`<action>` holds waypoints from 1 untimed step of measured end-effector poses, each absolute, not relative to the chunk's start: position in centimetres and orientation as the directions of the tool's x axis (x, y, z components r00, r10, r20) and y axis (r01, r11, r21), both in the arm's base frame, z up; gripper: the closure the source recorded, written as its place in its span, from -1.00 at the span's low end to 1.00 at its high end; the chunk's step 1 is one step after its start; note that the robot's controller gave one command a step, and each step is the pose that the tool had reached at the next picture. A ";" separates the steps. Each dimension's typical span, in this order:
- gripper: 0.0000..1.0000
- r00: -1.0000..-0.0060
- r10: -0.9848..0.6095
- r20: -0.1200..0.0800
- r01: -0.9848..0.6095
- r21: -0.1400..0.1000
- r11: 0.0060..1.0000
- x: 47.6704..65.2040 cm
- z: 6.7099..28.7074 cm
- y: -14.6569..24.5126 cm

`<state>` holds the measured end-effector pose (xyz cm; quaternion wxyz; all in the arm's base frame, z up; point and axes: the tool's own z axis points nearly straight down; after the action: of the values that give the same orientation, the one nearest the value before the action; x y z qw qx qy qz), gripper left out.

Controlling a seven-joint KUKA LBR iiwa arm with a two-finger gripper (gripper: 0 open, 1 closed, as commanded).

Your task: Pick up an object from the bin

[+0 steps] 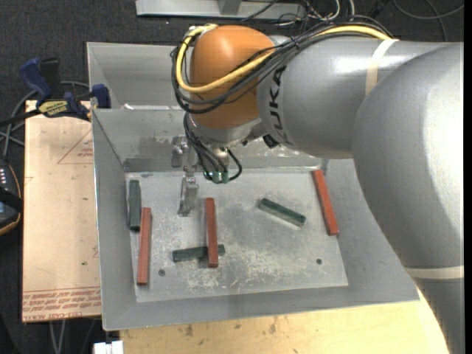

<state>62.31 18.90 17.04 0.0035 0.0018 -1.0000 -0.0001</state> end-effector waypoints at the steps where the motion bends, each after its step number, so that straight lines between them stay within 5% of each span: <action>1: -1.00 -0.963 -0.271 0.005 -0.271 0.001 0.963 52.9 10.5 16.0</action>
Offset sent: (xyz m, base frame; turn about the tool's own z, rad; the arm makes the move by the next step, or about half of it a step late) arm -0.0929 -0.0290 -0.0639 -0.2722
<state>52.89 16.01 10.46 0.0027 0.1369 -0.9906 0.0000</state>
